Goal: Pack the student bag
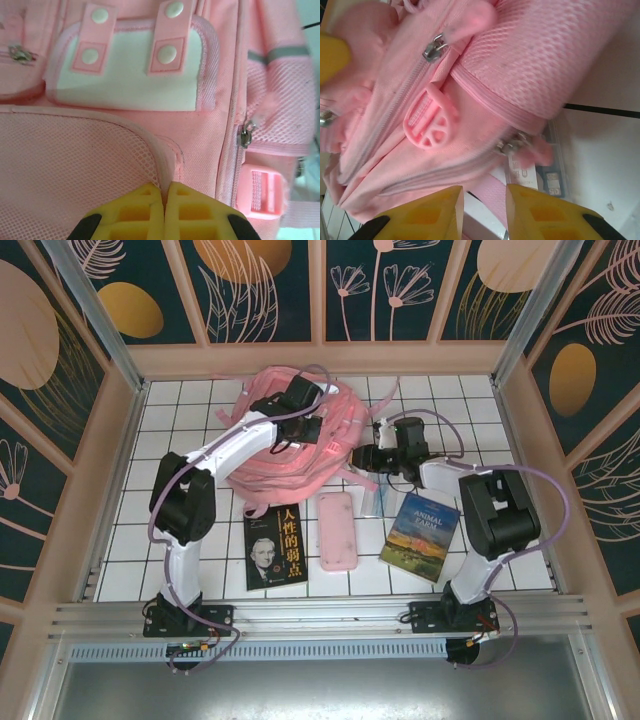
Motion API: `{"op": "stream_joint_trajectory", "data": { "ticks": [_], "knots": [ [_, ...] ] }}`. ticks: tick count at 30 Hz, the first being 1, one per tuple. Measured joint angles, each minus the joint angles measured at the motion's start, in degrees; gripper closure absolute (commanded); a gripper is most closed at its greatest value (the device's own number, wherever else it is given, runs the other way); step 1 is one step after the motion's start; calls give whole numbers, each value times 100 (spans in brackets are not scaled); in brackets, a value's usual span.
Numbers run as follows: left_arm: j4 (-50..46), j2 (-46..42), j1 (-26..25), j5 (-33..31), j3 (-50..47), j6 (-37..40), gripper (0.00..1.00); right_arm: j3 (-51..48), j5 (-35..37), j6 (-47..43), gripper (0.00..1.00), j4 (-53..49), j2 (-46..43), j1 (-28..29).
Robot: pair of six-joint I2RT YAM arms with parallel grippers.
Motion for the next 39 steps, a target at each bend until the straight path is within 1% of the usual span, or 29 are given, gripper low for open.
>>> {"op": "stream_joint_trajectory", "data": {
  "ticks": [2,5,8,11,13,17,20,22,23,26,28,29,31,32,37,39],
  "knots": [
    [-39,-11,-2,44,4,-44,100,37,-83,0,69,125,205,11],
    [-79,-11,-2,85,4,-63,100,85,-98,-22,61,208,411,37],
    [-85,-11,-2,105,4,-83,100,133,-72,-83,58,208,490,35],
    [-85,-11,-2,144,4,-87,100,151,-55,-136,49,245,503,-7],
    [-85,-11,0,181,4,-92,100,199,-50,-181,45,247,557,-31],
    [-240,-11,0,184,142,-103,100,238,-52,-280,46,275,710,-35],
    [-540,-11,0,184,476,-101,100,238,-59,-323,47,332,772,-35],
    [-728,-9,0,188,699,-101,100,238,-81,-376,47,431,776,-37],
    [-817,-9,0,186,802,-101,100,238,-120,-413,45,492,776,-42],
    [-1073,-9,0,179,1058,-87,100,238,-350,-468,35,671,778,-83],
    [-1215,-2,7,179,1217,-59,100,251,-544,-535,32,741,782,-131],
    [-1274,2,11,177,1296,-52,100,284,-684,-555,26,789,804,-175],
    [-1355,9,39,181,1403,-33,100,350,-905,-577,21,894,852,-260],
    [-1388,13,55,181,1445,-31,100,400,-1062,-566,20,973,898,-313],
    [-1410,20,114,184,1510,-31,100,745,-1655,-404,26,1279,1209,-407],
    [-1419,26,111,184,1510,-31,100,754,-1840,-306,27,1333,1217,-398]
  ]
}}
